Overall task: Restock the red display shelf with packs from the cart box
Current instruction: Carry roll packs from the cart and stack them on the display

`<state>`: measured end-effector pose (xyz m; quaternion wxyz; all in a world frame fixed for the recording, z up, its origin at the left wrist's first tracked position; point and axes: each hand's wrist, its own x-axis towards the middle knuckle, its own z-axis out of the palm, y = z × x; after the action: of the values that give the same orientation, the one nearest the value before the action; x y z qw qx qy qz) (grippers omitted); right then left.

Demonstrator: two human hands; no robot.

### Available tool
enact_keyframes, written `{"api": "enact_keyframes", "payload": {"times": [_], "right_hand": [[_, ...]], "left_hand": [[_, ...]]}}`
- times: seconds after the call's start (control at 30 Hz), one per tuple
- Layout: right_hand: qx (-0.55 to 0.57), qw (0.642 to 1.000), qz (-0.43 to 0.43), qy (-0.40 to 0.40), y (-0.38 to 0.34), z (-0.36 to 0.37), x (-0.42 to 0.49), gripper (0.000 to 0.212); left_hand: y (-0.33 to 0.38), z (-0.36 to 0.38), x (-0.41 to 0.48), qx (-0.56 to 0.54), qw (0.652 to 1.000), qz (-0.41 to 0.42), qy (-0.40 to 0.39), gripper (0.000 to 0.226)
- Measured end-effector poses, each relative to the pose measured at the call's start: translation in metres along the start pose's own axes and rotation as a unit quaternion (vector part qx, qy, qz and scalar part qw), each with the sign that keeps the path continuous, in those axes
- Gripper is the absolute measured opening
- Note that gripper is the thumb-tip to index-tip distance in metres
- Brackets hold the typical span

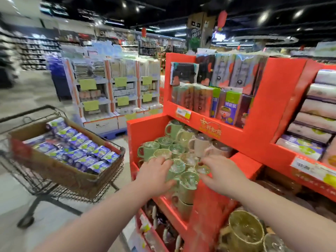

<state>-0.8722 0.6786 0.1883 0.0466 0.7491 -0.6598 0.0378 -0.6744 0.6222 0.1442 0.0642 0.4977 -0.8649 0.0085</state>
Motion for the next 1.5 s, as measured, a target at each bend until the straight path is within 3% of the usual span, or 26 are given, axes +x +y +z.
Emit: {"api": "enact_keyframes", "payload": {"times": [0.33, 0.63, 0.87, 1.17, 1.5], "right_hand": [[0.071, 0.996, -0.052, 0.022, -0.191, 0.007, 0.098, 0.042], [0.088, 0.990, -0.113, 0.000, -0.301, 0.038, 0.156, 0.043], [0.081, 0.983, -0.149, -0.071, -0.342, 0.093, 0.206, 0.042], [0.080, 0.966, -0.179, -0.167, -0.357, 0.159, 0.289, 0.037], [0.076, 0.956, -0.192, -0.207, -0.343, 0.199, 0.367, 0.035]], "left_hand": [[-0.192, 0.025, -0.111, 0.011, 0.990, -0.118, -0.082, 0.063], [-0.296, 0.047, -0.161, -0.016, 0.979, -0.175, -0.108, 0.060], [-0.353, 0.050, -0.147, -0.015, 0.972, -0.213, -0.102, 0.060], [-0.434, 0.024, -0.049, 0.014, 0.969, -0.238, -0.064, 0.060], [-0.491, 0.015, 0.048, 0.011, 0.968, -0.248, -0.039, 0.063]]}}
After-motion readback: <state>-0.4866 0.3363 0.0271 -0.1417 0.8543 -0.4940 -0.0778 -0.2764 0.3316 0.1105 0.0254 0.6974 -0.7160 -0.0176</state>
